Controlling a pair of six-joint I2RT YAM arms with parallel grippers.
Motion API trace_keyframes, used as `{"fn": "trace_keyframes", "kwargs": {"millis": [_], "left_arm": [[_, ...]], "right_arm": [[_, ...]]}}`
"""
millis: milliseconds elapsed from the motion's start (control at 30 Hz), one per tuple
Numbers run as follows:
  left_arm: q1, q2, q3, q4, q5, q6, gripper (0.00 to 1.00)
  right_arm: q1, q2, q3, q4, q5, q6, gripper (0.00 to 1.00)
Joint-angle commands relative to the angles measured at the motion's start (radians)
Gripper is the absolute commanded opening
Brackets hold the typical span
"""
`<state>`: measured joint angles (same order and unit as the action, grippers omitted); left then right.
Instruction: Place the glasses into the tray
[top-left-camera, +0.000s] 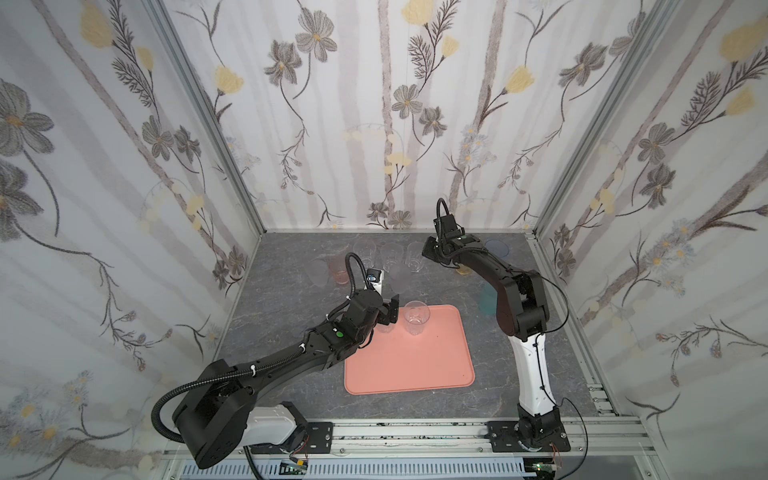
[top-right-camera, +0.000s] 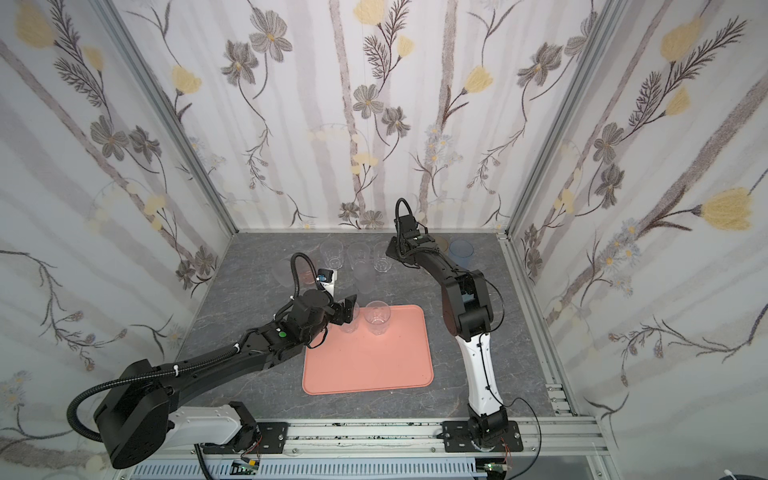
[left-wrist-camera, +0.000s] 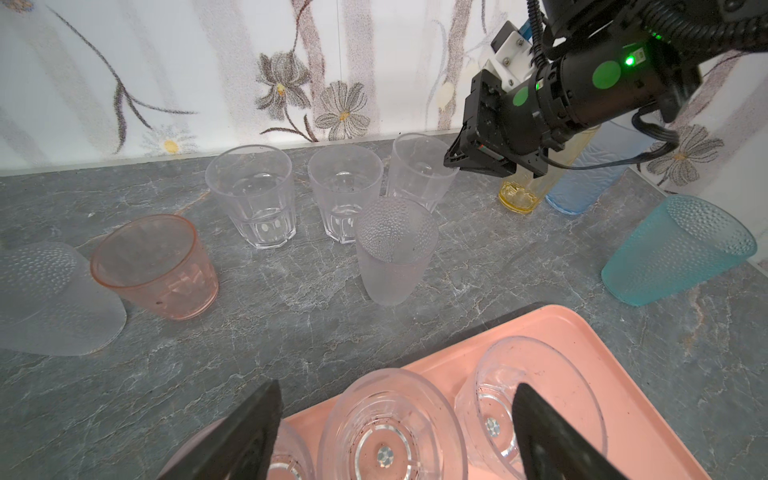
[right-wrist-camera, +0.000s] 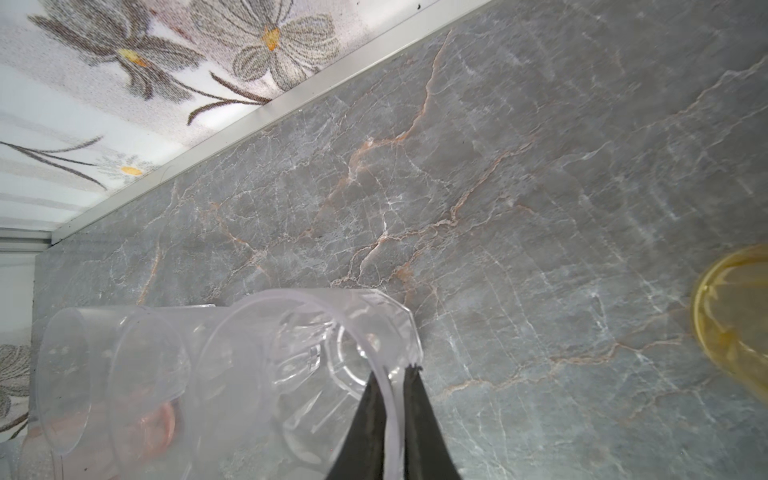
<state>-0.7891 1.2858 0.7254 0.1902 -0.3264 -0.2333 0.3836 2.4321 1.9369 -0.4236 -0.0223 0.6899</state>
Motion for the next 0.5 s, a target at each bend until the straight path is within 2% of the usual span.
{"fn": "trace_keyframes", "kwargs": {"millis": [0,467], "left_arm": [[0.001,-0.012,-0.003,0.029,-0.017,-0.008,0.89],[0.001,-0.004,0.02,0.031,-0.006,0.003,0.89]], "right_arm": [[0.007,-0.045,-0.022,0.003,0.035,-0.042,0.08],[0.02,-0.289,-0.229,0.004,0.061,-0.112,0.04]]}}
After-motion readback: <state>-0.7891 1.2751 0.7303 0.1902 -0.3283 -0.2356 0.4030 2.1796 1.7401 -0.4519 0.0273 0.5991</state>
